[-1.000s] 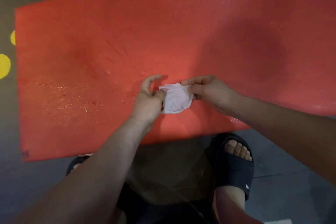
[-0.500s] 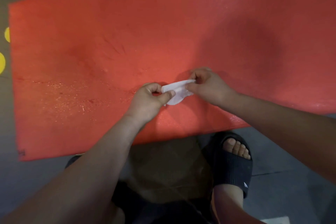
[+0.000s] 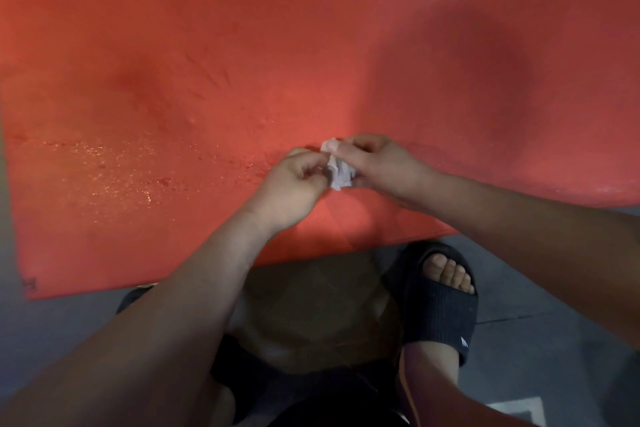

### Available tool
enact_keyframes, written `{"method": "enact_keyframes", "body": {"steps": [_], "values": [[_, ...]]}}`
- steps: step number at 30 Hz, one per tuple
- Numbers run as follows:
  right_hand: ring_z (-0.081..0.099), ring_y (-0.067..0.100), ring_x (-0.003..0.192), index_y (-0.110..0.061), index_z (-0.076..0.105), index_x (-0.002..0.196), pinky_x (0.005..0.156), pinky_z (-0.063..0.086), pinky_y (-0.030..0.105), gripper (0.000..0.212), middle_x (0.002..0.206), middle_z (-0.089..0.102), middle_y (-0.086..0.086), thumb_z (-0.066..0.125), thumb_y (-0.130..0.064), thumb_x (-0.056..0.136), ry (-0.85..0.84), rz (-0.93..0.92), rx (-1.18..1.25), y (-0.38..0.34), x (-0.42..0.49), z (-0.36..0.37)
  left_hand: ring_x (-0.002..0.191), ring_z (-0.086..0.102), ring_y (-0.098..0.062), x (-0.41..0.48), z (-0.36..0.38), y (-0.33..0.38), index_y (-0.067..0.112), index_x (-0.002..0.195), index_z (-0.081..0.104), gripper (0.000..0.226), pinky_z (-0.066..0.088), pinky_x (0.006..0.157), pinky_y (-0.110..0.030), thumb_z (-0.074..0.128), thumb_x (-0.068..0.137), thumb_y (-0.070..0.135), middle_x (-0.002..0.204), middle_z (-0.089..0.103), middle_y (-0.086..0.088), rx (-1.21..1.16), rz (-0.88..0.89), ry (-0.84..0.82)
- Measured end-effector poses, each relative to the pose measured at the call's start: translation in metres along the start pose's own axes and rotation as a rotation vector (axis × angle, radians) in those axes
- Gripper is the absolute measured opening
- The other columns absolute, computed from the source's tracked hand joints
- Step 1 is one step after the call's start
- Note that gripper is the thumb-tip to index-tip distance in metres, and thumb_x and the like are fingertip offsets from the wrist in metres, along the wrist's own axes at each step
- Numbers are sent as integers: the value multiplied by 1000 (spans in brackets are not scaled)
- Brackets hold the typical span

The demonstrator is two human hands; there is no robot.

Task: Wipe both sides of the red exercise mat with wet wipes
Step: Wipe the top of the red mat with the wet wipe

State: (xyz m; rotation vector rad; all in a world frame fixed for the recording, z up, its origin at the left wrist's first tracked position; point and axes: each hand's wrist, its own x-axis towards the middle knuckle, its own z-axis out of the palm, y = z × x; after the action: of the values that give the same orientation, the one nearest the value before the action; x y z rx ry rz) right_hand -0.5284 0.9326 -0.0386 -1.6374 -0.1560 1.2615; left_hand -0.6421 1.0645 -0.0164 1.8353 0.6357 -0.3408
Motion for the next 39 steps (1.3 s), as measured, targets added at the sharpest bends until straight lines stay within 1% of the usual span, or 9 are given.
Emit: {"method": "enact_keyframes", "body": {"steps": [3, 7, 11, 14, 16, 20, 25, 34, 39], "values": [[62, 13, 74, -7, 70, 99, 71, 51, 32, 13, 81, 69, 4, 65, -18, 96, 56, -67, -134, 4, 9, -3, 86, 62, -12, -1, -4, 0, 28, 92, 75, 43, 54, 90, -42, 47, 89, -5, 97, 68, -1, -115, -109, 71], [64, 7, 63, -14, 70, 89, 62, 51, 24, 13, 73, 69, 0, 60, -15, 97, 185, -110, -314, -8, 35, -21, 74, 59, -23, 3, -19, -5, 39, 73, 78, 32, 56, 80, -58, 49, 79, 27, 87, 76, -16, -163, -266, 269], [59, 20, 83, -14, 69, 98, 78, 44, 30, 11, 89, 61, 5, 63, -20, 91, 400, -498, -778, -27, 55, -31, 66, 65, -21, 11, -36, -9, 27, 82, 76, 28, 60, 70, -40, 49, 79, 32, 72, 72, -5, -55, -296, 306], [58, 29, 87, -13, 67, 108, 75, 51, 38, 20, 98, 57, 13, 58, -23, 94, 173, -726, -1155, -20, 59, -28, 49, 55, -4, 20, -46, -15, 17, 97, 78, 24, 42, 51, -20, 54, 94, 18, 65, 65, 6, 99, -264, 289], [55, 32, 94, -18, 64, 113, 74, 54, 44, 23, 101, 54, 10, 55, -26, 94, 50, -733, -1405, -6, 61, -27, 76, 68, -13, 25, -53, -20, 16, 102, 77, 23, 44, 67, -20, 55, 94, 15, 86, 74, -1, 223, -255, 275], [57, 30, 99, -24, 66, 121, 76, 55, 40, 36, 102, 57, 5, 62, -10, 88, 1, -741, -1366, -8, 70, -42, 130, 48, -32, 29, -61, -23, 14, 128, 68, 41, 31, 112, -29, 57, 91, 28, 131, 60, -17, 470, -259, 208], [56, 38, 93, -10, 63, 121, 71, 53, 44, 33, 100, 57, 16, 43, -23, 98, 328, -632, -1335, -29, 90, -47, 140, 30, -32, 31, -64, -33, 26, 148, 49, 64, 26, 119, -40, 66, 86, 29, 149, 38, -8, 544, -283, 223], [50, 8, 113, -28, 59, 116, 95, 35, 21, 27, 115, 55, -8, 43, -46, 104, -228, -970, -1391, 18, 30, -19, 151, 7, -36, 37, -68, -49, 39, 159, 13, 98, 19, 122, -54, 72, 81, 44, 165, 6, -3, 614, -376, 202], [55, 36, 99, -13, 63, 115, 75, 54, 46, 25, 103, 56, 13, 60, -10, 91, 196, -645, -1379, -18, 89, -53, 153, 0, -34, 41, -74, -45, 40, 159, 8, 104, 18, 122, -56, 75, 81, 47, 165, 3, 2, 571, -376, 226]]}}
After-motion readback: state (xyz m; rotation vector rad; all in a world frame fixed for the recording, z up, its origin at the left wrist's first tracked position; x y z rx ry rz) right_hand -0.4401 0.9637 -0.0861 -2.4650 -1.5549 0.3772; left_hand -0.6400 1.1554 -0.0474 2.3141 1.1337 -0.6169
